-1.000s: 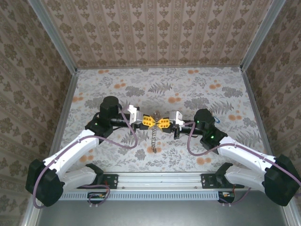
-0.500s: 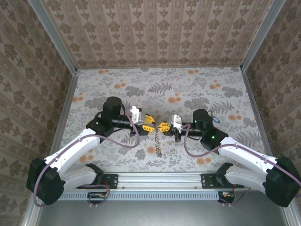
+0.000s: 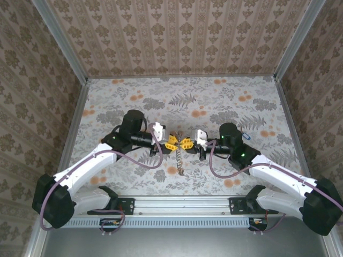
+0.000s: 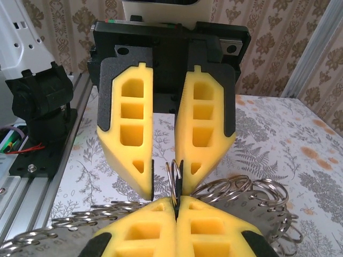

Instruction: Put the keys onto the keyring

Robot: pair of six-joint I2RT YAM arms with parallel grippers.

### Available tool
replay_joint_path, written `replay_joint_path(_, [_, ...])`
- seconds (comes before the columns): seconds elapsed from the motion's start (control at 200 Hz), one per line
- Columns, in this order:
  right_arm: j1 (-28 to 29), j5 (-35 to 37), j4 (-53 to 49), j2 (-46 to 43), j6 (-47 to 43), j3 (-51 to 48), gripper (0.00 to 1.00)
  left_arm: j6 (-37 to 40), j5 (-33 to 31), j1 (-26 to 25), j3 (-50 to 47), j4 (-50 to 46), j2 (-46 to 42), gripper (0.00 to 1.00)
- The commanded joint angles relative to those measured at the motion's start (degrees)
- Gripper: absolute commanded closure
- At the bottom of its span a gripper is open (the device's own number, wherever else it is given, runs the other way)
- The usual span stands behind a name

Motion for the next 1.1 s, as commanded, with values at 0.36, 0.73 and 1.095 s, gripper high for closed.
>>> replay_joint_path(0.36, [0.0,0.2,1.2,0.0,0.4,2.0,1.0,-0.5,-1.0,-1.0,0.0,4.0,-2.0,0.83])
replay_joint_path(0.73, [0.0,1.6,4.3,-1.0,1.3,0.1,0.88,1.5,-0.3,-1.3,0.7,2.0,-1.2,1.0])
replay_joint_path(1.095, [-4.8,10.6,12.0,-8.8,9.0,-9.0,0.53,3.2,-4.3,-0.4,0.5,0.1,-2.6,1.0])
